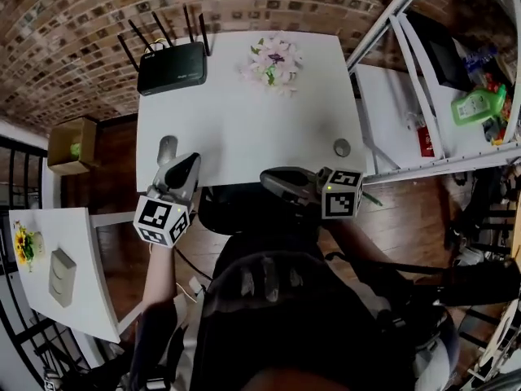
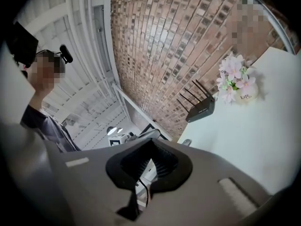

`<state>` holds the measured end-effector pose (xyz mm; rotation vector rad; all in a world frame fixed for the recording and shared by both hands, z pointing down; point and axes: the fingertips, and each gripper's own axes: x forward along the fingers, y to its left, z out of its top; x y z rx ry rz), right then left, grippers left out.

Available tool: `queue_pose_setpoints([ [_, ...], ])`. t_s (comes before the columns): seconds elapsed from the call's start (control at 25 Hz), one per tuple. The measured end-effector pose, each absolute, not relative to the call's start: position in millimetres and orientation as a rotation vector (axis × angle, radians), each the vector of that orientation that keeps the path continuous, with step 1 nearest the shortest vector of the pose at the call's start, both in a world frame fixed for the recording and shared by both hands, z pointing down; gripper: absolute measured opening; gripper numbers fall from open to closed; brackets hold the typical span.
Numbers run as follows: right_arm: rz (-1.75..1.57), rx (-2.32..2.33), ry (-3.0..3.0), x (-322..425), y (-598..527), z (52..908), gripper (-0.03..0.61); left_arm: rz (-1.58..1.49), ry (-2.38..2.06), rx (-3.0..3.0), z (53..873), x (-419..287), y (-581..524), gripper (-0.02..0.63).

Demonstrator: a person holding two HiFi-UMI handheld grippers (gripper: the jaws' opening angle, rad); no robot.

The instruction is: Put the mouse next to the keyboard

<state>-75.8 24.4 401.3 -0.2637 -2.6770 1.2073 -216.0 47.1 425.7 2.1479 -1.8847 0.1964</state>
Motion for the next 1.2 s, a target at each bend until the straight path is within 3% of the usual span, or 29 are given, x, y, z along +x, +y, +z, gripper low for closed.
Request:
queue_pose_setpoints([
  [0.8,1.348,-0.461,-2.571,95.5,65.2,428.6,0.003,0.351,-1.909,2.053,425.8,-25.0,72.4,0.003],
  [1.2,1.343,-0.517,-2.537,104.7,104.9,427.1,0.003,0.39,-1.785,2.032,452.6,28.3,121.3,0.003],
])
